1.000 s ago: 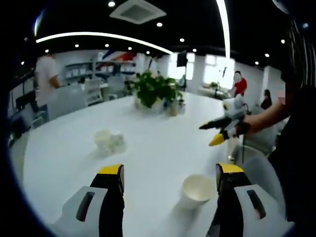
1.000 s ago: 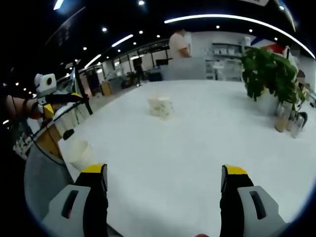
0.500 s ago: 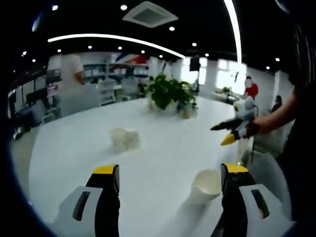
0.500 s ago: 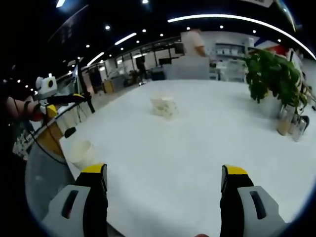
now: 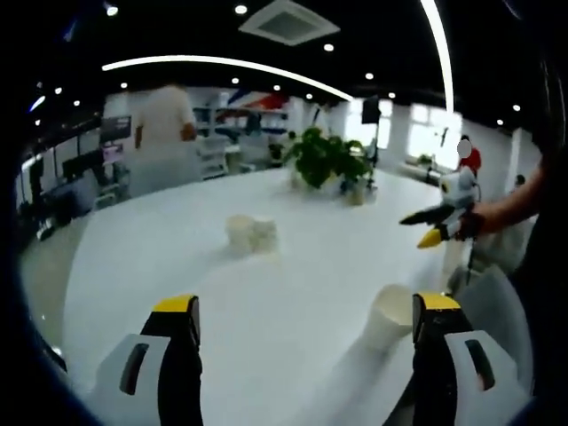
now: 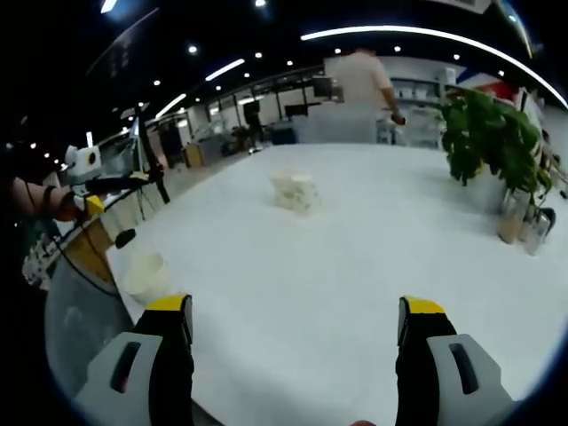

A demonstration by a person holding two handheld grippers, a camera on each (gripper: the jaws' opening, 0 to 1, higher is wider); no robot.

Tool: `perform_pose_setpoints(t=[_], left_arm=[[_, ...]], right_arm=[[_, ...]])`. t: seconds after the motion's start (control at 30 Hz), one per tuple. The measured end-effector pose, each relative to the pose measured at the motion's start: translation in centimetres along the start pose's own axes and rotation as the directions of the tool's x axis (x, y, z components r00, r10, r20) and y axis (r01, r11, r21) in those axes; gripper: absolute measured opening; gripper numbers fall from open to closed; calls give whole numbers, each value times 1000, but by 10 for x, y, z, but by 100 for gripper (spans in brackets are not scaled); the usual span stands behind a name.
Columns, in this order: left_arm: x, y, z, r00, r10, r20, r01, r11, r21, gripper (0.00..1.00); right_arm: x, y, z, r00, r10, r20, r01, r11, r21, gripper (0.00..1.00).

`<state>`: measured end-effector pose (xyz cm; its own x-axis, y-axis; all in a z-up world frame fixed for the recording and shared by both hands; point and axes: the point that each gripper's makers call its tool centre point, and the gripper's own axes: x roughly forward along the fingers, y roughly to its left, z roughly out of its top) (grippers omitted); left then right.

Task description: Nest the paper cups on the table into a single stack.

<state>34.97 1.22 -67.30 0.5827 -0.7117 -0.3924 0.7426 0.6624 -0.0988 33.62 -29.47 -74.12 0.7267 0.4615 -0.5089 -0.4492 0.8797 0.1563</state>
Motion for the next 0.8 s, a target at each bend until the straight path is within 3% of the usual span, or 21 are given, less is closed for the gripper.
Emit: perform_pose_setpoints(t=[0.47, 0.8], left_arm=[[1, 3, -7, 1000, -5, -18, 5, 1000, 13, 100], [1, 3, -10, 1000, 3, -24, -3, 1000, 7, 100]], right_arm=[[12, 2, 12, 1000, 18, 7, -18, 1000, -24, 95], [29, -12, 52, 998, 57, 31, -53, 992, -113, 95]])
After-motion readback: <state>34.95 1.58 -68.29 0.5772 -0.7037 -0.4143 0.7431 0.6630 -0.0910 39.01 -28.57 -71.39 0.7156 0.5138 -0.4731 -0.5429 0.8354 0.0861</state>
